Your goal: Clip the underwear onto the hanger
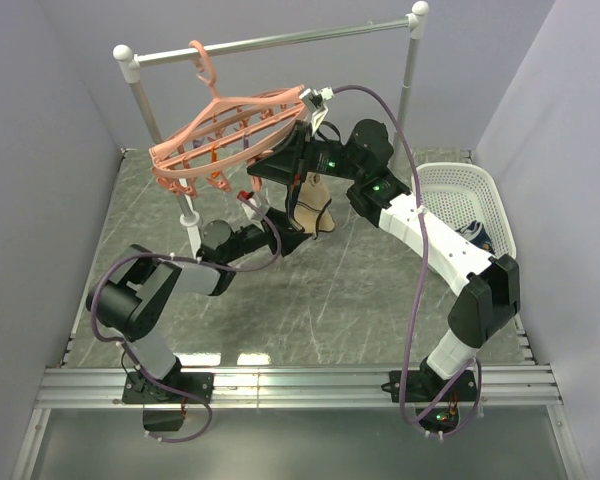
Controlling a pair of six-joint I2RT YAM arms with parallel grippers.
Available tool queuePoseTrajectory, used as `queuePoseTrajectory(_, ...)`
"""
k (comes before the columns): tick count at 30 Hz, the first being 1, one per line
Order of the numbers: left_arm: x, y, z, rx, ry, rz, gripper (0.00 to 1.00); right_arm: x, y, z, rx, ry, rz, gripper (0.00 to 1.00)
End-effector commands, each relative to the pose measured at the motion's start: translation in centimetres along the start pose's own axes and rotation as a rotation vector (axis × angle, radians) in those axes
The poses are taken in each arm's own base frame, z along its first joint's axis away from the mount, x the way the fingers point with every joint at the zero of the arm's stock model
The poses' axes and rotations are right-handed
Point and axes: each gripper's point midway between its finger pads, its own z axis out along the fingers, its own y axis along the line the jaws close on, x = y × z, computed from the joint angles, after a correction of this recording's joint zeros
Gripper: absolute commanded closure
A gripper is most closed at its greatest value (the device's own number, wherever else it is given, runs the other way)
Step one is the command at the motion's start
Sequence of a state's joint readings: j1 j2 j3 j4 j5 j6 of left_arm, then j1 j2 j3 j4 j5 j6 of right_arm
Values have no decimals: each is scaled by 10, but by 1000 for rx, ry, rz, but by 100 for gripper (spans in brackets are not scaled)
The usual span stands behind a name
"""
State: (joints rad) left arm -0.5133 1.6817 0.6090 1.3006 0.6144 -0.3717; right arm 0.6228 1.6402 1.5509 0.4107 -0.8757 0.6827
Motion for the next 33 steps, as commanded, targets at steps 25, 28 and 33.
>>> queuePoseTrajectory(25,-77,-53,15,197,-294,238,5,-21,21,0,-50,-25,-86,100)
queuePoseTrajectory(28,-79,-51,13,181,-304,250,3,-20,21,1,-51,-24,-86,100)
queuePoseTrajectory(33,-88,-52,9,164,-324,239,5,-21,21,1,-56,-25,-83,100)
